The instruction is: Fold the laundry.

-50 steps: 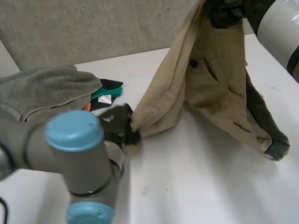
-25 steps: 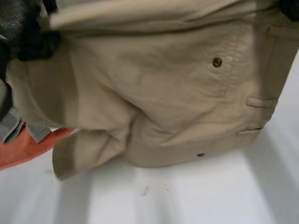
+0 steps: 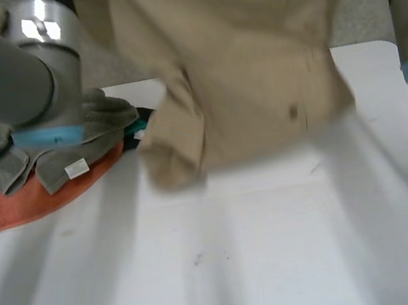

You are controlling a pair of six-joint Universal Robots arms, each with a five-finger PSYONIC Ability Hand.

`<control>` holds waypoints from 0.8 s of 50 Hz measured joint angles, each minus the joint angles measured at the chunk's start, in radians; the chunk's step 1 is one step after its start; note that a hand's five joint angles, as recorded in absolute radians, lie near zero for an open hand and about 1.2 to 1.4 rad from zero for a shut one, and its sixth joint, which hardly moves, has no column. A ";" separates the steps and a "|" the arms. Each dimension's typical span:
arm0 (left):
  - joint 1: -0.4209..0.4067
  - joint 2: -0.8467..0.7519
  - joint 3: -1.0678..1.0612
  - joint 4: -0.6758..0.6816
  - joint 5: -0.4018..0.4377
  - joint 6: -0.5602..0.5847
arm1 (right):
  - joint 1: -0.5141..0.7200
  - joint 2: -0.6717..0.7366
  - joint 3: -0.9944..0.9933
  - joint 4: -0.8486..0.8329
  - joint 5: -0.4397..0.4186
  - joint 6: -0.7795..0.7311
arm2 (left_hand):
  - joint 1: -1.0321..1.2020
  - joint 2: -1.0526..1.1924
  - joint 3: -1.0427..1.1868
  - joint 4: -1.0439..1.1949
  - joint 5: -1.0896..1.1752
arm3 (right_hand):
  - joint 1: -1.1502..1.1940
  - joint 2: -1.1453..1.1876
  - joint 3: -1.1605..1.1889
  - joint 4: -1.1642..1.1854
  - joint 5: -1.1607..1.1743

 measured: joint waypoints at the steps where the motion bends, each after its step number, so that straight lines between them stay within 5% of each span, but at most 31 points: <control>1: 0.002 0.007 -0.001 0.021 0.002 -0.002 | 0.001 -0.003 0.001 -0.027 0.003 0.002 | 0.000 0.000 0.000 0.000 0.000 | 0.000 0.000 0.000 0.000 0.000; 6: 0.003 0.055 -0.047 0.082 0.013 -0.028 | 0.014 -0.031 0.033 -0.112 0.008 0.003 | 0.000 0.000 0.000 0.000 0.000 | 0.000 0.000 0.000 0.000 0.000; 24: -0.053 0.013 -0.461 -0.022 0.017 -0.041 | 0.029 0.065 0.279 0.169 -0.076 -0.010 | 0.000 0.001 0.000 0.000 0.023 | 0.000 0.000 0.000 0.000 0.000; 32: -0.090 -0.081 -0.620 -0.149 0.004 -0.037 | 0.031 0.140 0.416 0.203 -0.084 -0.059 | 0.000 0.001 0.000 0.000 0.023 | 0.000 0.000 0.000 0.000 0.000; 40: -0.118 0.078 -0.702 -0.372 -0.059 -0.039 | 0.022 0.047 0.508 0.410 -0.085 -0.140 | 0.000 0.001 0.000 0.000 0.023 | 0.000 0.004 0.000 0.000 0.000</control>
